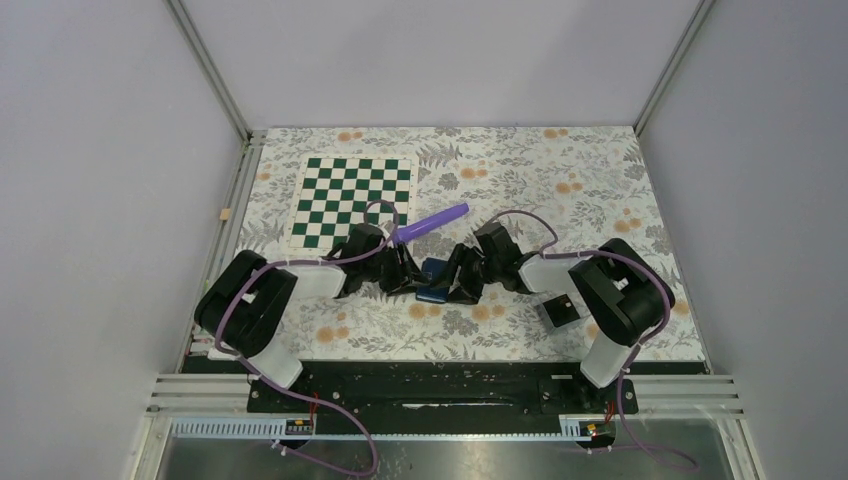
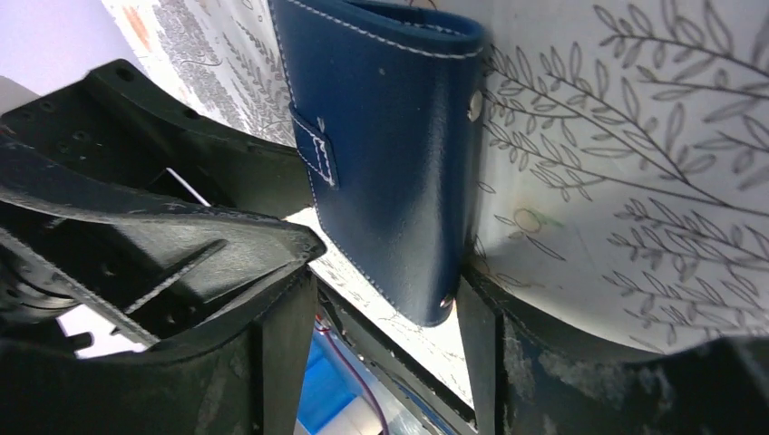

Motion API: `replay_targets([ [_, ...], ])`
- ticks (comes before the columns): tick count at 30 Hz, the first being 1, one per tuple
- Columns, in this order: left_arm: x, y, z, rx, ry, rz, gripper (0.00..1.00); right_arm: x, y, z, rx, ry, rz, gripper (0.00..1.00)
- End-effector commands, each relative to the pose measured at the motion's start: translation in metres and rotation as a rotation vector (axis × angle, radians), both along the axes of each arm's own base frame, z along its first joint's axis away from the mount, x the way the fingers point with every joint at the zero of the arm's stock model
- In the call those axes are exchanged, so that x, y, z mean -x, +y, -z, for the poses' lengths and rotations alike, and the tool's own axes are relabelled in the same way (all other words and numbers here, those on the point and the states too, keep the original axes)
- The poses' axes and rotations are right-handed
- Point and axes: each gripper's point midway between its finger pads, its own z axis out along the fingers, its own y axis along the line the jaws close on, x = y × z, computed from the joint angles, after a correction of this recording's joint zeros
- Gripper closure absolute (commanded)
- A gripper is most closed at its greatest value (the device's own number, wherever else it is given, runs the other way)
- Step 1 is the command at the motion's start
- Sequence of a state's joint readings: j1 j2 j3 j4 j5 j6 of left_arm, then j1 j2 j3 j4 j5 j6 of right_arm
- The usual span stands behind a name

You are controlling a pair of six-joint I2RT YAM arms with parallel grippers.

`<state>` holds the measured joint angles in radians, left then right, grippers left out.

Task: Put the credit cards into the card holder
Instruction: Pick up the card holder from the center of the board.

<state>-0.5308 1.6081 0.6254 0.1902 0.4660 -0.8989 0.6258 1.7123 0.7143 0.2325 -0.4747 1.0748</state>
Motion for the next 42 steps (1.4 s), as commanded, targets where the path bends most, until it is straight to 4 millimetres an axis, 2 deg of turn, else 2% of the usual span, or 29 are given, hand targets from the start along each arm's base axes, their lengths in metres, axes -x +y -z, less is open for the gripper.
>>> replay_targets([
  [1, 0.009, -0.020, -0.010, 0.104, -0.019, 0.042, 0.56, -0.004, 0.015, 0.003, -0.078, -0.020, 0.005, 0.38],
  [7, 0.019, -0.030, -0.013, 0.128, -0.030, 0.066, 0.67, -0.003, 0.021, -0.021, -0.178, -0.107, -0.028, 0.47],
  [12, 0.022, -0.034, -0.025, 0.162, -0.064, 0.076, 0.85, 0.002, 0.019, -0.042, -0.215, -0.173, -0.055, 0.58],
  [19, 0.026, -0.029, -0.047, 0.200, -0.137, 0.069, 1.00, 0.007, 0.007, -0.067, -0.189, -0.275, -0.075, 0.59],
  [28, 0.038, -0.018, -0.085, 0.257, -0.265, 0.046, 1.00, 0.014, -0.006, -0.097, -0.151, -0.402, -0.128, 0.63],
  [34, 0.046, -0.012, -0.107, 0.290, -0.339, 0.056, 1.00, 0.019, -0.009, -0.109, -0.155, -0.443, -0.171, 0.54],
  [38, 0.055, -0.008, -0.117, 0.312, -0.365, 0.073, 1.00, 0.021, -0.011, -0.133, -0.194, -0.501, -0.198, 0.40],
  [42, 0.060, -0.001, -0.122, 0.323, -0.386, 0.051, 1.00, 0.024, -0.018, -0.152, -0.217, -0.546, -0.202, 0.38],
])
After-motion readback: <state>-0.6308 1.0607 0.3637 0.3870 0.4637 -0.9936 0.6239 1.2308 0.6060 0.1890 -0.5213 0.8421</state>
